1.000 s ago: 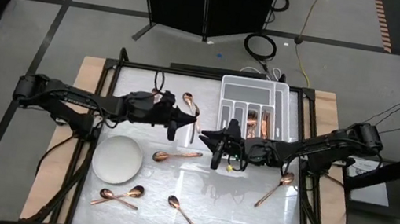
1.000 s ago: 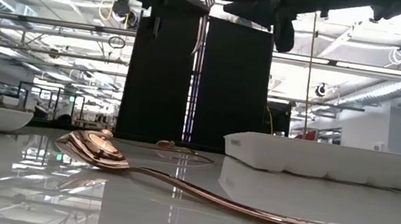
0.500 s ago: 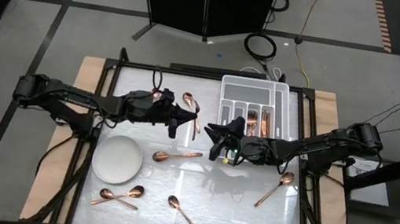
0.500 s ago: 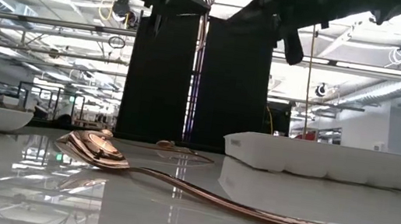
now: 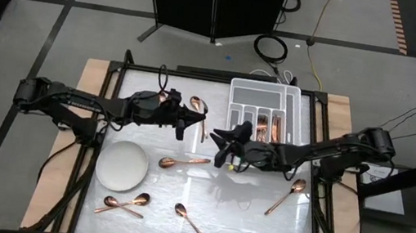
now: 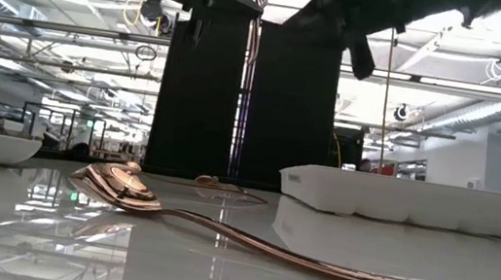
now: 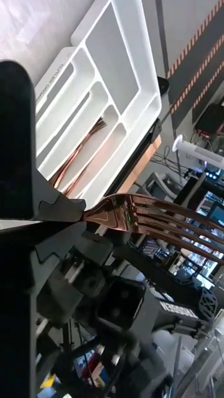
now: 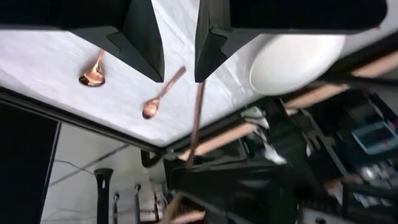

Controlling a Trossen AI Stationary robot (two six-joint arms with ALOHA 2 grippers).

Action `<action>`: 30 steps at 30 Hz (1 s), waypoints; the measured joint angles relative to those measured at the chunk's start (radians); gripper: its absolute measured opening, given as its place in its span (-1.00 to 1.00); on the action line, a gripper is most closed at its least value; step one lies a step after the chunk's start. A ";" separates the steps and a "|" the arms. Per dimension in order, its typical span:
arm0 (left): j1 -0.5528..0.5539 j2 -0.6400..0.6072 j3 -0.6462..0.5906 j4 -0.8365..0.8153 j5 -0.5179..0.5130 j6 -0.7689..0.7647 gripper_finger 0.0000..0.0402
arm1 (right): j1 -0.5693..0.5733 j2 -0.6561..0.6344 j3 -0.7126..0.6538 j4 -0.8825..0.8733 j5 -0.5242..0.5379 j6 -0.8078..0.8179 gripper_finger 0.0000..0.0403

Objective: Sort silverware
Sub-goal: Put the bronze fork into the silverware tray

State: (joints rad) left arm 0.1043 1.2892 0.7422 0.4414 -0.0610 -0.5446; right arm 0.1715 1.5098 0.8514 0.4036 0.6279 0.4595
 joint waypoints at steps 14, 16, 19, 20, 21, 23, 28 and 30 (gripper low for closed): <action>-0.023 0.000 0.000 -0.042 0.005 0.001 -1.00 | 0.030 0.078 0.224 -0.319 0.088 0.045 -0.61; -0.029 0.000 0.000 -0.041 0.005 0.001 -1.00 | 0.026 0.078 0.222 -0.338 0.088 0.058 -0.61; -0.035 0.000 0.000 -0.037 0.005 0.001 -1.00 | 0.026 0.093 0.221 -0.345 0.090 0.060 -0.61; -0.035 0.000 0.000 -0.037 0.005 0.002 -1.00 | 0.025 0.099 0.221 -0.346 0.094 0.060 -0.61; -0.035 0.000 0.000 -0.037 0.004 0.002 -1.00 | 0.023 0.107 0.221 -0.343 0.103 0.060 -0.60; -0.035 0.000 0.000 -0.037 -0.004 0.004 -1.00 | 0.018 0.126 0.221 -0.339 0.104 0.060 -0.59; -0.035 0.000 0.000 -0.036 -0.021 0.010 -1.00 | 0.005 0.164 0.225 -0.295 0.099 0.021 -0.47; -0.035 0.000 0.000 -0.037 -0.028 0.020 -1.00 | 0.005 0.164 0.240 -0.294 0.099 -0.011 -0.39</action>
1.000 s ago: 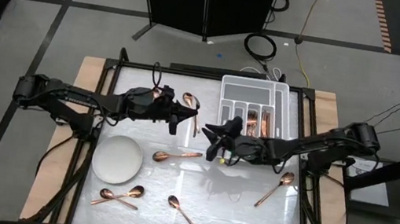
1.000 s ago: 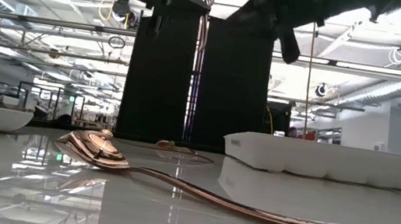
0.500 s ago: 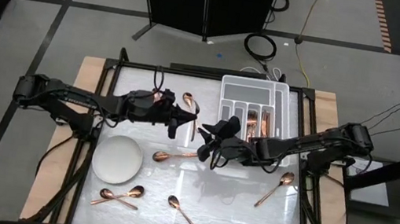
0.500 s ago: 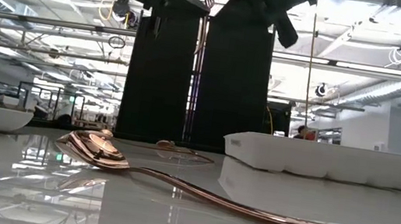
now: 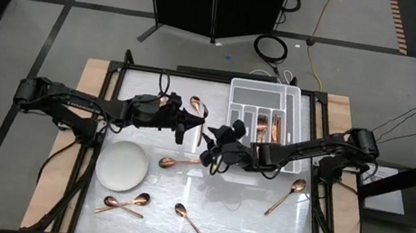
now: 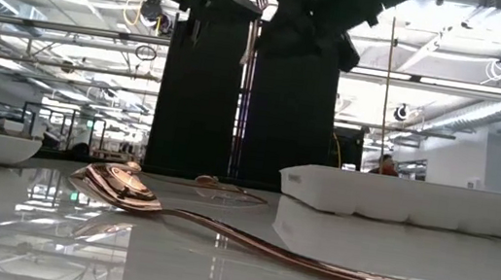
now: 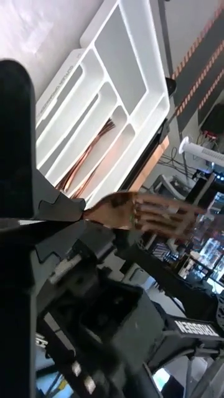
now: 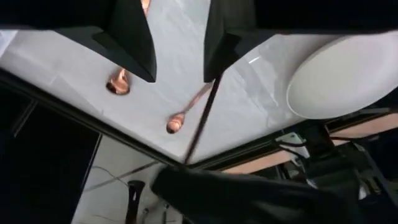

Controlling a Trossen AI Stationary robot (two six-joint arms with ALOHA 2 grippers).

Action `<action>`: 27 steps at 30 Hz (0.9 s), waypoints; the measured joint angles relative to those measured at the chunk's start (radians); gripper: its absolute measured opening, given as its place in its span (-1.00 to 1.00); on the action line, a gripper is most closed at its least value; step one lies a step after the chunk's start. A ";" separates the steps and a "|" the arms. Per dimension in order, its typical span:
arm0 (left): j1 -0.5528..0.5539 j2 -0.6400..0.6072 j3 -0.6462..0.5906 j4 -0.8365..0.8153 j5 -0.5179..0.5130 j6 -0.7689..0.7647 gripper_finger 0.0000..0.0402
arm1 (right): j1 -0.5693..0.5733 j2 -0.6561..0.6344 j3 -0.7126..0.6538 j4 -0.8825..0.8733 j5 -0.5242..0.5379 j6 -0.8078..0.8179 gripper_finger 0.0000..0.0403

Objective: Sort silverware
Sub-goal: Put the bronze fork into the silverware tray

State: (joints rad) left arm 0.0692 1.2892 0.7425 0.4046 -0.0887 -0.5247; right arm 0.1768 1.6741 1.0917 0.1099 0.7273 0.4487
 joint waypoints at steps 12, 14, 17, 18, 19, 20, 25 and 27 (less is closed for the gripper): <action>-0.002 0.000 0.000 -0.026 -0.024 0.015 -1.00 | 0.012 0.000 0.035 -0.033 -0.052 -0.046 -0.07; -0.005 0.000 0.000 -0.038 -0.025 0.015 -1.00 | 0.013 0.000 0.035 -0.034 -0.053 -0.037 -0.08; -0.014 0.003 0.000 -0.015 -0.031 0.014 -1.00 | 0.010 0.000 0.035 0.000 -0.052 -0.017 -0.10; -0.018 0.007 0.001 -0.007 -0.041 0.014 -1.00 | 0.007 0.000 0.035 0.002 -0.052 -0.007 -0.10; -0.021 0.010 0.001 -0.006 -0.048 0.015 -1.00 | 0.002 0.000 0.035 0.000 -0.051 0.006 -0.10; -0.024 0.011 0.001 -0.007 -0.052 0.016 -1.00 | 0.000 0.007 0.035 0.000 -0.051 0.018 -0.10; -0.026 0.028 0.002 0.015 -0.064 0.017 -1.00 | -0.014 0.024 0.035 0.034 -0.043 0.054 -0.10; -0.026 0.032 0.000 0.018 -0.068 0.016 -1.00 | -0.019 0.042 0.035 0.067 -0.041 0.059 -0.10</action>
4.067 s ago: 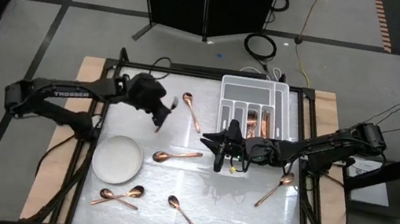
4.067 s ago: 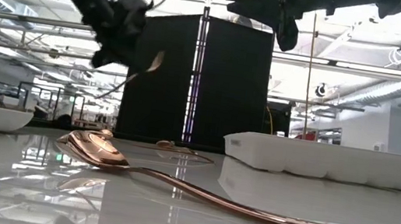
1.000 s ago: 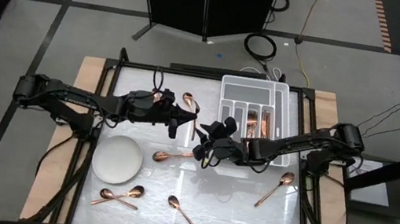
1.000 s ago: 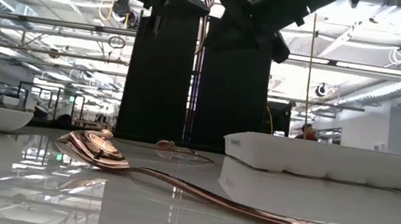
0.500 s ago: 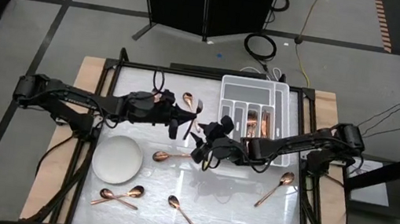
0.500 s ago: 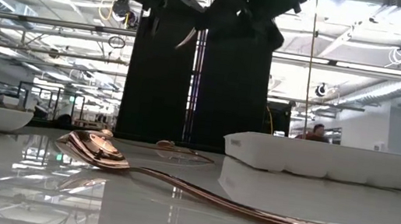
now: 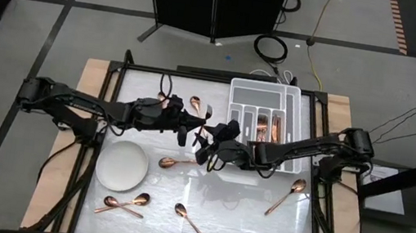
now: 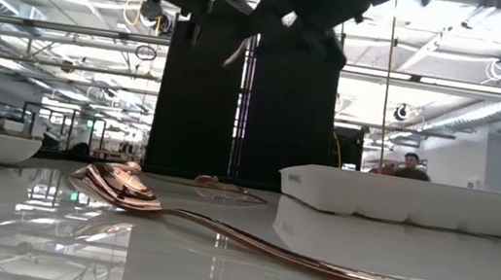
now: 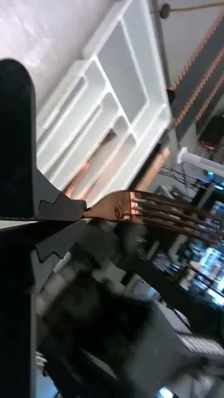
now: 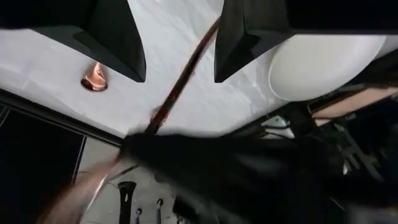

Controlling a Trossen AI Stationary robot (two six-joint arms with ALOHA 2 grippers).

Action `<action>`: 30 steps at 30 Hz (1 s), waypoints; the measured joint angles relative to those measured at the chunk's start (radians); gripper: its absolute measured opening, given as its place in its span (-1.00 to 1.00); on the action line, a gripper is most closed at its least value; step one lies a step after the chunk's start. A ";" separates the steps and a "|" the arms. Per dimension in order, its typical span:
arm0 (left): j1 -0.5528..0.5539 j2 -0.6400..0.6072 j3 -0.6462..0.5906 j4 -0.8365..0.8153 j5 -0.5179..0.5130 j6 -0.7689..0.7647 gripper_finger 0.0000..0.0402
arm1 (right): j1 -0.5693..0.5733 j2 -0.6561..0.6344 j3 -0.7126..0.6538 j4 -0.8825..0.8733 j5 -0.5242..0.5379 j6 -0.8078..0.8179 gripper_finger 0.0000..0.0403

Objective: Sort silverware
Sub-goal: Put the bronze fork into the silverware tray

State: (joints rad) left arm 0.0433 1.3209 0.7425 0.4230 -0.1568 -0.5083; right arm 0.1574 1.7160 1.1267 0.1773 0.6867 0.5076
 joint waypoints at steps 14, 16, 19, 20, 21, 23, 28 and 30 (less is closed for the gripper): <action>0.000 0.025 0.000 0.032 -0.001 -0.001 -1.00 | -0.028 0.070 -0.001 0.086 -0.012 -0.043 -0.54; 0.000 0.025 0.000 0.032 -0.001 -0.002 -1.00 | -0.027 0.067 -0.001 0.089 -0.014 -0.070 -0.80; -0.001 0.023 0.000 0.035 0.006 0.001 -1.00 | -0.028 0.063 -0.002 0.083 -0.010 -0.106 -0.95; 0.000 0.023 0.000 0.035 0.007 0.001 -1.00 | -0.028 0.062 -0.002 0.081 -0.012 -0.102 -0.96; 0.000 0.023 0.000 0.034 0.009 -0.001 -1.00 | -0.029 0.061 -0.002 0.079 -0.020 -0.101 -0.98; -0.001 0.023 0.000 0.034 0.009 0.000 -0.99 | -0.028 0.056 -0.002 0.073 -0.032 -0.100 -0.99; 0.000 0.022 0.001 0.022 0.024 0.024 -0.79 | -0.028 0.042 -0.002 0.050 -0.057 -0.101 -1.00; -0.001 0.022 0.001 -0.002 0.041 0.025 -0.66 | -0.027 0.030 -0.002 0.025 -0.067 -0.104 -1.00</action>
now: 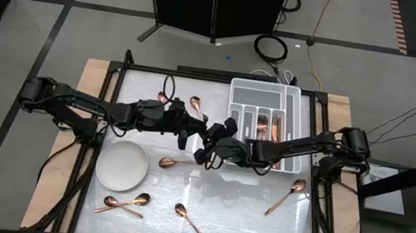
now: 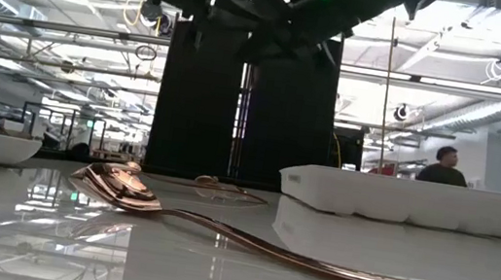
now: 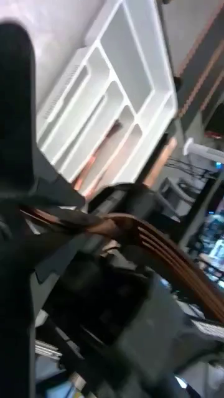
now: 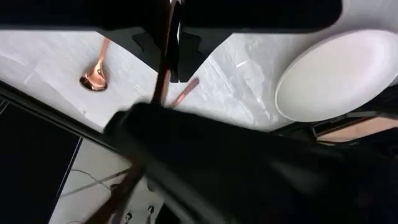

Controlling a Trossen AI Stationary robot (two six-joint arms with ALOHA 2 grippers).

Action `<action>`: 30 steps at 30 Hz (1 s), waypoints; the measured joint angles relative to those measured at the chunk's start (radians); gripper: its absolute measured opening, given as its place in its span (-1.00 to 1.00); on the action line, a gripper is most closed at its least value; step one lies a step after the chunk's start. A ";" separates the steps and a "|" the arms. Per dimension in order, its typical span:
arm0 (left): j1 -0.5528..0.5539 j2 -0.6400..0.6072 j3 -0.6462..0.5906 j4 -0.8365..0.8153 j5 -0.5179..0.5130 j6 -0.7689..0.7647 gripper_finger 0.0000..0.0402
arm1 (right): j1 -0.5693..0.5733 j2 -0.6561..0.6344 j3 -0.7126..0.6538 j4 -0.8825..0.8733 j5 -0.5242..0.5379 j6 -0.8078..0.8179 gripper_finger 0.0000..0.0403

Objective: Sort silverware
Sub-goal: Put the bronze fork into the silverware tray

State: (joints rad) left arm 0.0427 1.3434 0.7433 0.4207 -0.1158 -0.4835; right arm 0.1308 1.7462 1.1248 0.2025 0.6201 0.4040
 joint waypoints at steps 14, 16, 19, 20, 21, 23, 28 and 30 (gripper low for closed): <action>0.018 -0.051 -0.003 -0.218 0.192 0.112 0.19 | 0.018 -0.041 0.002 -0.080 0.010 0.040 -1.00; 0.005 -0.091 -0.035 -0.257 0.188 0.139 0.20 | 0.020 -0.045 0.002 -0.083 0.018 0.060 -1.00; -0.028 -0.166 -0.106 -0.209 0.127 0.151 0.20 | 0.033 -0.054 0.000 -0.124 0.037 0.096 -1.00; -0.042 -0.195 -0.140 -0.192 0.111 0.151 0.20 | 0.036 -0.056 0.000 -0.123 0.036 0.111 -1.00; -0.055 -0.221 -0.173 -0.161 0.104 0.151 0.20 | 0.039 -0.064 -0.005 -0.128 0.032 0.124 -1.00; -0.078 -0.291 -0.253 -0.120 0.098 0.151 0.20 | 0.047 -0.075 -0.020 -0.153 0.030 0.160 -1.00; -0.123 -0.418 -0.435 0.033 0.095 0.149 0.20 | 0.042 -0.137 -0.036 -0.340 -0.003 0.303 -1.00; -0.146 -0.435 -0.494 0.143 0.094 0.149 0.20 | 0.015 -0.175 -0.037 -0.486 -0.031 0.391 -1.00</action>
State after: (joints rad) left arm -0.1036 0.9085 0.2493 0.5641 -0.0223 -0.3343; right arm 0.1455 1.5717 1.0881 -0.2837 0.5893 0.7950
